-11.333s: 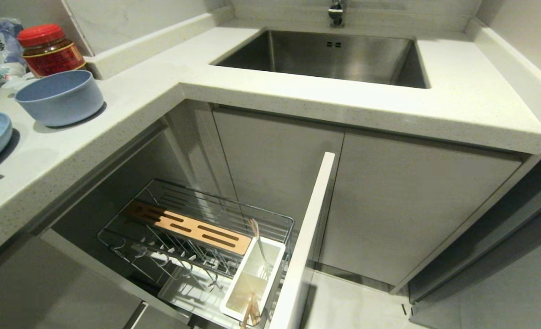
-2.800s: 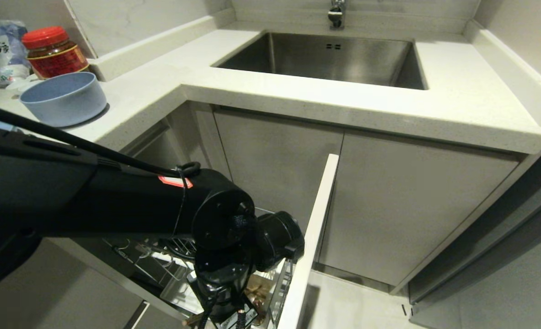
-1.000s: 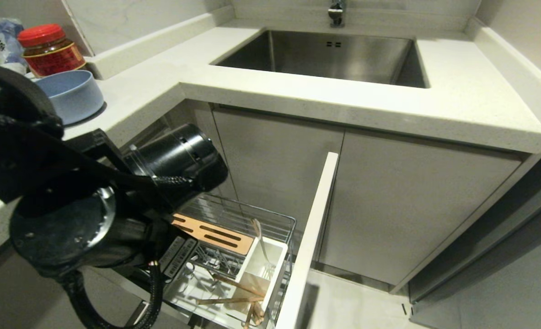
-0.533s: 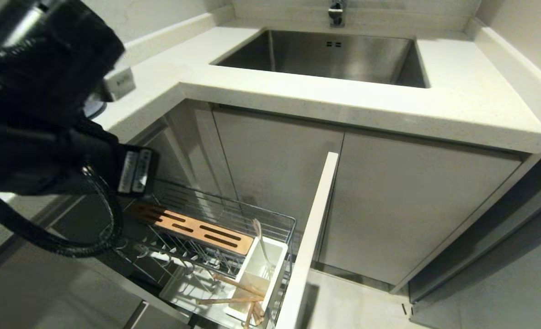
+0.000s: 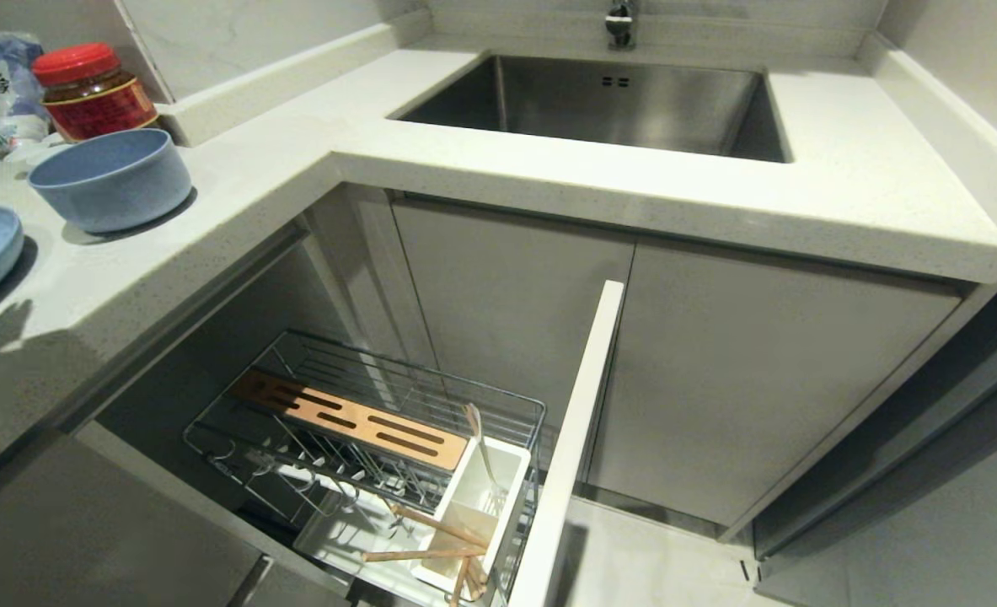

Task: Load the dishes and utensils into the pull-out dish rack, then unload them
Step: Pick up the fork and place it in the cupboard

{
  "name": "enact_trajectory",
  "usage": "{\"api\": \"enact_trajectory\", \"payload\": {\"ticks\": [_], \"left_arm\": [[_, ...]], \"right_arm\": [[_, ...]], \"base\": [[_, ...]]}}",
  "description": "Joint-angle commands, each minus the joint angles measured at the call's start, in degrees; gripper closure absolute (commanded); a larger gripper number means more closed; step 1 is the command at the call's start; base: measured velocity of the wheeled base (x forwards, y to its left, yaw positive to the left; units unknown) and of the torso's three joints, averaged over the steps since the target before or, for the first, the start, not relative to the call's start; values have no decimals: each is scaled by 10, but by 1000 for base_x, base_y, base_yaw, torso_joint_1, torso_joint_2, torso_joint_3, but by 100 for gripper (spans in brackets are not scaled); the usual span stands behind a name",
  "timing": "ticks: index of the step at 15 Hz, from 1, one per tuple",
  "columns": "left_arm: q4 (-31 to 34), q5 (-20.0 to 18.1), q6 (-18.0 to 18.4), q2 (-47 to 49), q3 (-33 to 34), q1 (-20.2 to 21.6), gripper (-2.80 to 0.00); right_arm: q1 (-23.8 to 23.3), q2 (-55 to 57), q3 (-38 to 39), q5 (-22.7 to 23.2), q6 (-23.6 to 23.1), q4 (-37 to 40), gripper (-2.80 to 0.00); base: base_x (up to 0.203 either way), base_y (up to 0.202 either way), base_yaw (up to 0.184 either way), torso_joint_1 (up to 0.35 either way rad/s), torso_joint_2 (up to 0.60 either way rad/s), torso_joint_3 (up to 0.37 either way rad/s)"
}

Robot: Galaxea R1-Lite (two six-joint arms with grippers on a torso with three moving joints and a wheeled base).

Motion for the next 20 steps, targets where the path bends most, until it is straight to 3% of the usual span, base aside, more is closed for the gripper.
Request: {"api": "enact_trajectory", "payload": {"ticks": [1,6,9,10,11,14,16,20], "left_arm": [[-5,-61,36,-49,-4,136,0],[-10,-244,90,-63,-20,412,0],[-8,-408,149,-63,-22,586,0],[-8,-449,173,-60,-21,626,0],[-7,-474,193,-50,-20,646,0],[-4,-498,234,-5,-25,654,0],[19,-534,267,13,-35,660,0],[30,-549,288,33,-40,664,0]], "right_arm": [[0,0,15,0,0,0,0],[0,0,15,0,0,-1,0],[0,0,15,0,0,-1,0],[0,0,15,0,0,-1,0],[0,0,15,0,0,-1,0],[0,0,15,0,0,0,0],[0,0,15,0,0,-1,0],[0,0,15,0,0,0,0]], "base": [[0,0,0,0,0,0],[0,0,0,0,0,0],[0,0,0,0,0,0],[0,0,0,0,0,0],[0,0,0,0,0,0],[0,0,0,0,0,0],[0,0,0,0,0,0],[0,0,0,0,0,0]]}}
